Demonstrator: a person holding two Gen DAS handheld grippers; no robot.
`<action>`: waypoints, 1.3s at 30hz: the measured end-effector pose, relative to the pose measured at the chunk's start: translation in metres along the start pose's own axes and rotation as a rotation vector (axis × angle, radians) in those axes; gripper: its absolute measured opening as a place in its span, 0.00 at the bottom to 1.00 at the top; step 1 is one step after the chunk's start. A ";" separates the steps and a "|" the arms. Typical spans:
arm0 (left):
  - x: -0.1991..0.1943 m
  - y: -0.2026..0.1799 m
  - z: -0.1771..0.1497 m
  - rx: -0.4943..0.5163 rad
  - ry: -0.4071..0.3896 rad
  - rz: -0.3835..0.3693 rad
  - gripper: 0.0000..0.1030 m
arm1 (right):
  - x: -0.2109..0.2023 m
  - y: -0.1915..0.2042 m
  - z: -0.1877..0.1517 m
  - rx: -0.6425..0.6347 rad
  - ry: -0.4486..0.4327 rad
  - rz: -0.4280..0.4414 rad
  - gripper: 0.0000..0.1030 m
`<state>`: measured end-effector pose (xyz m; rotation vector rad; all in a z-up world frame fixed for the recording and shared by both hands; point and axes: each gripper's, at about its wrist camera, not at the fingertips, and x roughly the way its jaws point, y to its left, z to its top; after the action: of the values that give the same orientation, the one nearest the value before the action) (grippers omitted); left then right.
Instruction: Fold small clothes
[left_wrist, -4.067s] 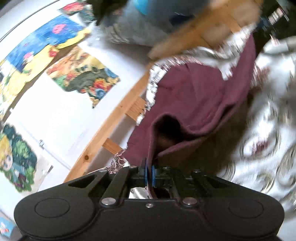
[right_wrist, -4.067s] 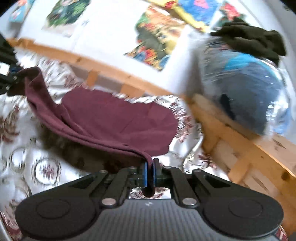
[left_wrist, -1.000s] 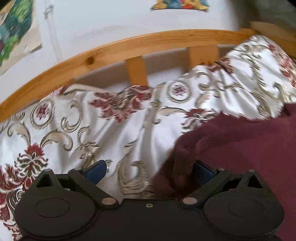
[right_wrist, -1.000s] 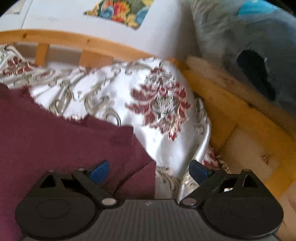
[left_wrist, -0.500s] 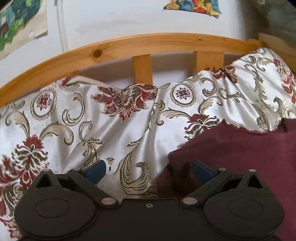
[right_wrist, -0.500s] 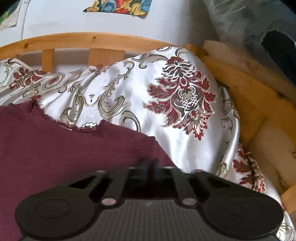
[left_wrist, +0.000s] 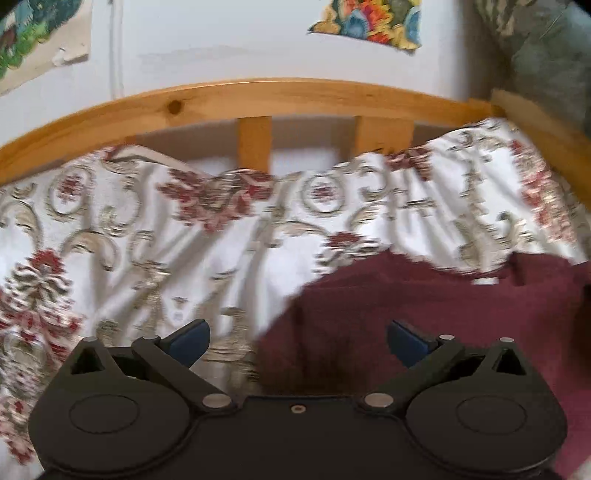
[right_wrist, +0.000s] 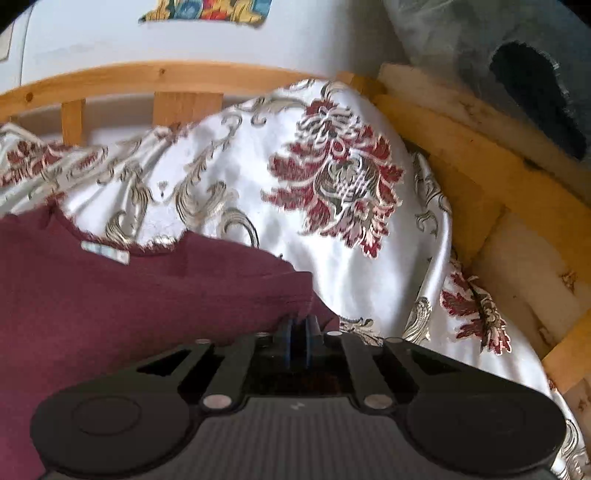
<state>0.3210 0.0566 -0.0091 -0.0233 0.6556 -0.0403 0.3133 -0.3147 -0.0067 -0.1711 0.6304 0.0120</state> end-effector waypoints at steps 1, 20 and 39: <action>-0.002 -0.004 0.000 -0.009 -0.003 -0.024 0.99 | -0.006 0.000 0.000 0.006 -0.016 0.016 0.29; -0.113 -0.061 -0.056 0.137 0.022 -0.071 0.99 | -0.141 0.056 -0.063 -0.035 -0.299 0.119 0.97; -0.039 -0.012 -0.091 -0.125 0.132 -0.158 0.99 | -0.116 0.119 -0.108 -0.081 -0.292 0.007 1.00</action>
<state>0.2341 0.0454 -0.0570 -0.1945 0.7862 -0.1543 0.1489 -0.2098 -0.0430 -0.2401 0.3389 0.0682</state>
